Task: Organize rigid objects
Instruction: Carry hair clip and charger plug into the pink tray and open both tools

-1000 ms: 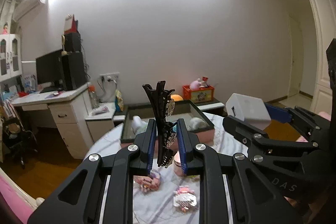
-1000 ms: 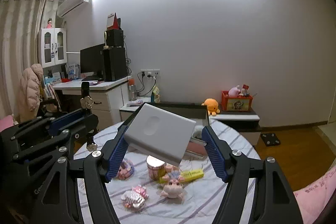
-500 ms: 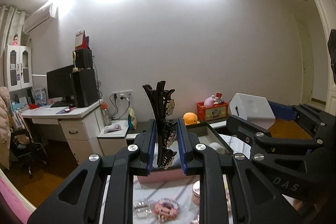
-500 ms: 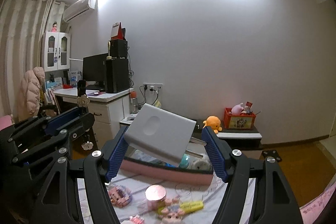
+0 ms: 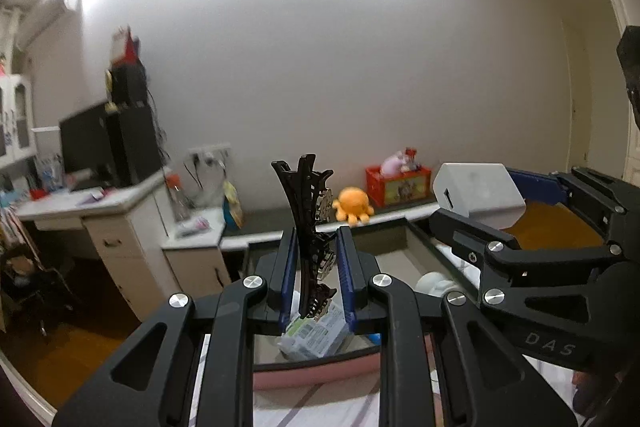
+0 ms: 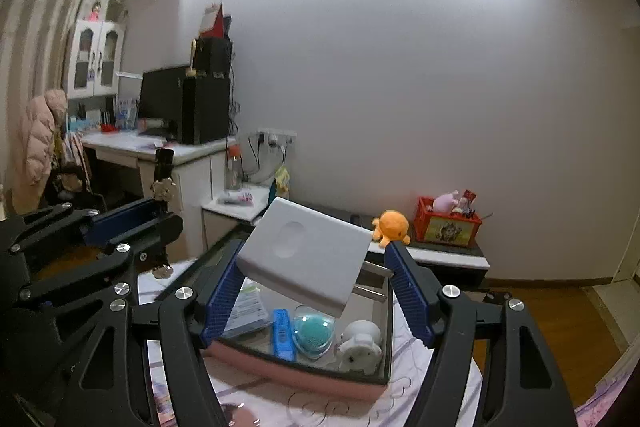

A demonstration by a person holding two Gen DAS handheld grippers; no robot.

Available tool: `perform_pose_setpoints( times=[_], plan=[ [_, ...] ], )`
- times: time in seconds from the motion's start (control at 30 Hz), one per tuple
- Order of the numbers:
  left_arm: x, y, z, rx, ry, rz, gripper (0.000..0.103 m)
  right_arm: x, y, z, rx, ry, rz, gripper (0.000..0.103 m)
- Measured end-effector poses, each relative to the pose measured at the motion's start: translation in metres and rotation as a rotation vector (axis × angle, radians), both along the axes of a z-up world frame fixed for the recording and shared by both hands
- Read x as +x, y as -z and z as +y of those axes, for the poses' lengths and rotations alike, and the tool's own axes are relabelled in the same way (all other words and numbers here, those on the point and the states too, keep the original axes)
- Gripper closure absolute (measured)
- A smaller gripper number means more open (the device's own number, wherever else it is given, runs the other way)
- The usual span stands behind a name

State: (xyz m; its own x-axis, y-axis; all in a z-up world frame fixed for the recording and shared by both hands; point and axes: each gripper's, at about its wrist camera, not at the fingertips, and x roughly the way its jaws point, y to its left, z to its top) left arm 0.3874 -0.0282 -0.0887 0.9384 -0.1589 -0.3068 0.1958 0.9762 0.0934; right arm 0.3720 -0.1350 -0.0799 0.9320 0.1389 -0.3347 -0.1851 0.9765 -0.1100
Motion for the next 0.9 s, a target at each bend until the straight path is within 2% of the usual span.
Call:
perform_pose_setpoints(
  times=[0.2, 0.27, 0.33, 0.4, 0.47, 0.63, 0.73, 0.8, 0.83, 0.9],
  plan=[
    [0.070, 0.047, 0.000, -0.007, 0.024, 0.196, 0.083, 0.069, 0.041, -0.006, -0.032, 0.010, 0.151, 0.031],
    [0.086, 0.062, -0.002, 0.018, 0.005, 0.246, 0.083, 0.086, 0.058, -0.006, -0.032, 0.007, 0.205, 0.031],
    [0.097, 0.074, -0.003, 0.041, -0.004, 0.279, 0.083, 0.099, 0.074, -0.006, -0.038, 0.006, 0.263, 0.031],
    [0.106, 0.081, -0.002, 0.018, 0.014, 0.315, 0.083, 0.107, 0.086, -0.005, -0.045, 0.000, 0.301, 0.031],
    [0.111, 0.088, -0.003, 0.044, 0.002, 0.346, 0.083, 0.111, 0.097, -0.003, -0.060, 0.002, 0.329, 0.031],
    [0.114, 0.092, -0.004, 0.054, -0.002, 0.372, 0.081, 0.117, 0.108, -0.006, -0.051, -0.006, 0.370, 0.031],
    [0.116, 0.088, 0.000, 0.066, -0.033, 0.360, 0.061, 0.117, 0.106, -0.008, -0.051, 0.017, 0.372, 0.030],
    [0.112, 0.082, 0.005, 0.070, -0.049, 0.357, 0.042, 0.112, 0.100, -0.008, -0.063, 0.042, 0.356, 0.026],
    [0.108, 0.079, 0.010, 0.059, -0.055, 0.348, 0.037, 0.107, 0.094, -0.010, -0.066, 0.055, 0.338, 0.020],
    [0.096, 0.067, 0.021, 0.018, -0.084, 0.316, 0.021, 0.096, 0.083, -0.015, -0.043, 0.051, 0.307, 0.020]
  ],
)
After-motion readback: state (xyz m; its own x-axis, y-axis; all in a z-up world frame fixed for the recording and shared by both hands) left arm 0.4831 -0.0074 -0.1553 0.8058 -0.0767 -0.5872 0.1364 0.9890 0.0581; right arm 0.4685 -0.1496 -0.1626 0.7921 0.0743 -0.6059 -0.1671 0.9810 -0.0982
